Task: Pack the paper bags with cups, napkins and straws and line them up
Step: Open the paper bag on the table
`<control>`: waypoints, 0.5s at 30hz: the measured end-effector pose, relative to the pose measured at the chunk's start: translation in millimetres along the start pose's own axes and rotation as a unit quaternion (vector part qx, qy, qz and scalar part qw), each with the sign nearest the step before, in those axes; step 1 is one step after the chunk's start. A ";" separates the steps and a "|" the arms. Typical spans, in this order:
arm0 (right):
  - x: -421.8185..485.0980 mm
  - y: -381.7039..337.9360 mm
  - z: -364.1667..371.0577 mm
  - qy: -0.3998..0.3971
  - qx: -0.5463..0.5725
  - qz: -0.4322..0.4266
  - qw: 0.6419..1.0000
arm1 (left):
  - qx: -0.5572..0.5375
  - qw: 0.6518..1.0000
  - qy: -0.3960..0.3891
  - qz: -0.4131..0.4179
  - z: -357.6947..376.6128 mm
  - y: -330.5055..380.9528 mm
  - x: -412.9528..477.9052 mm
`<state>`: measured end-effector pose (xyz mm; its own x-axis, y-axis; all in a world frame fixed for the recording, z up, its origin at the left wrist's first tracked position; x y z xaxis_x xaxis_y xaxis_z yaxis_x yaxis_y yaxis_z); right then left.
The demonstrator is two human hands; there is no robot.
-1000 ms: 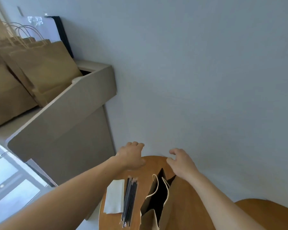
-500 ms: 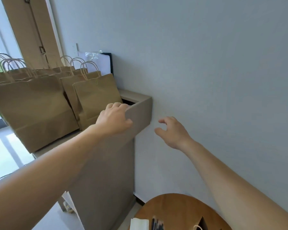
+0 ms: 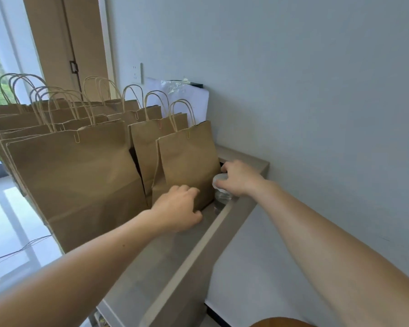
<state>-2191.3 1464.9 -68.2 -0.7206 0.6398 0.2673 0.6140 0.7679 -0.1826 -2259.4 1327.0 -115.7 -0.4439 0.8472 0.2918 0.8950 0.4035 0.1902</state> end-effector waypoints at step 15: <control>37.0 15.6 60.3 -0.149 -0.154 0.074 0.974 | -0.082 0.993 0.001 0.089 13.0 5.4 4.9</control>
<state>-2227.8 1502.5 -118.1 -0.6505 0.7587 -0.0349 0.7524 0.6500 0.1063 -2256.2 1337.9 -125.4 -0.2804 0.8993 0.3356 0.9402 0.1869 0.2850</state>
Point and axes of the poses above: each hand's wrist, its own x-axis towards the middle knuckle, its own z-axis out of the palm, y = z × x, the point moved 10 cm from there along x, towards the middle knuckle, and after that the axes turned 12 degrees about y, right-handed, at the moved point
